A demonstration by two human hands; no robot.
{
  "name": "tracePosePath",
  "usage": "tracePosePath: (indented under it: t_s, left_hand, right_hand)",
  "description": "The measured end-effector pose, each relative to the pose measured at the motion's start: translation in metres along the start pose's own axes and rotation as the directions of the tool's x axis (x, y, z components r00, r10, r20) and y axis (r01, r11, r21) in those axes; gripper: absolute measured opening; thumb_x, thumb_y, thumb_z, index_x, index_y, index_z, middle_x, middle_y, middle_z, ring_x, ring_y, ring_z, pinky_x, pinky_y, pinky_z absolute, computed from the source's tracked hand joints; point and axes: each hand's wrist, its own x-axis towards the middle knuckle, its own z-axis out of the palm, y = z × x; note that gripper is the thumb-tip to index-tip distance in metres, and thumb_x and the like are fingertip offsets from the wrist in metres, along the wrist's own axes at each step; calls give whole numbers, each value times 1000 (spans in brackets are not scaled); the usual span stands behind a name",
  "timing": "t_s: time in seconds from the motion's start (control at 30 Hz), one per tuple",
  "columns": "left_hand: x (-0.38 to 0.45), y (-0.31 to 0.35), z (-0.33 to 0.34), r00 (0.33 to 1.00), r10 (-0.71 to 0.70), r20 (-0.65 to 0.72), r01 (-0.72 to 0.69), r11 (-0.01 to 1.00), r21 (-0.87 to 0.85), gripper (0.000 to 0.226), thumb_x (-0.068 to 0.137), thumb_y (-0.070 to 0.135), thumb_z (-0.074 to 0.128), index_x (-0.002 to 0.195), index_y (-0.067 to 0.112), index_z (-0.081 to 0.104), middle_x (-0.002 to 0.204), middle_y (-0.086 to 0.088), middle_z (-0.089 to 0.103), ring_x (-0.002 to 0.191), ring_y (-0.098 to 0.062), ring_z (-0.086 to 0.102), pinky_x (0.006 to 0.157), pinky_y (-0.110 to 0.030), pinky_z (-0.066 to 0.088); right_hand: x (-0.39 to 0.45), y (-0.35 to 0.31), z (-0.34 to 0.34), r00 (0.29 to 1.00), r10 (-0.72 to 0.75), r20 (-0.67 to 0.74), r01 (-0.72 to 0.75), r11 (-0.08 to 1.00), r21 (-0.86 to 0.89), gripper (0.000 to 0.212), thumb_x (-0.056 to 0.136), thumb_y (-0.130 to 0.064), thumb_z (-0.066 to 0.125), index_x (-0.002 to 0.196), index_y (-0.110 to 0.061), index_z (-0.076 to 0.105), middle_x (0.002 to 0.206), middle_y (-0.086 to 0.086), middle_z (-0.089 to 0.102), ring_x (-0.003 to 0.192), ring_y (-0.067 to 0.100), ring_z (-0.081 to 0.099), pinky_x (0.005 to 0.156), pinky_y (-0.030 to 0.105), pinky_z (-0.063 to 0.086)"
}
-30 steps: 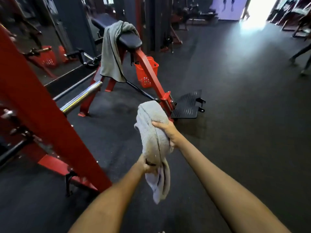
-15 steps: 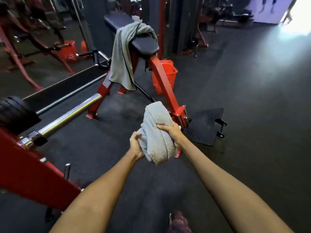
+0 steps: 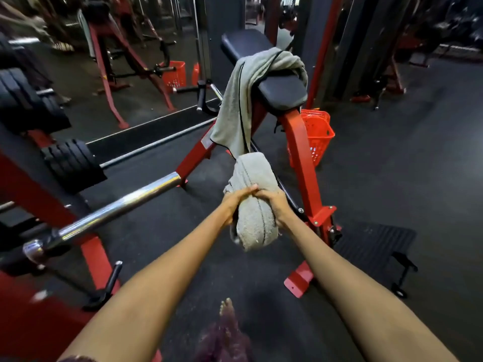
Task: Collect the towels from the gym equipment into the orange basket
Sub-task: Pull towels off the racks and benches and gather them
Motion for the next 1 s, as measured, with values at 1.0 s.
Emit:
tracePosePath:
  t_s: [1.0]
  left_hand:
    - [396,284,28,826,343,-448,-405,913,-47,36,71,7,77,104,4,63,107,-7,68,93,-21,64,88,-31,52]
  right_hand:
    - [471,-219,56,777,-612,-148,465,716,-521,18,83,-10,62,100,-3,60,104,18,62,89,23,57,86,34,46]
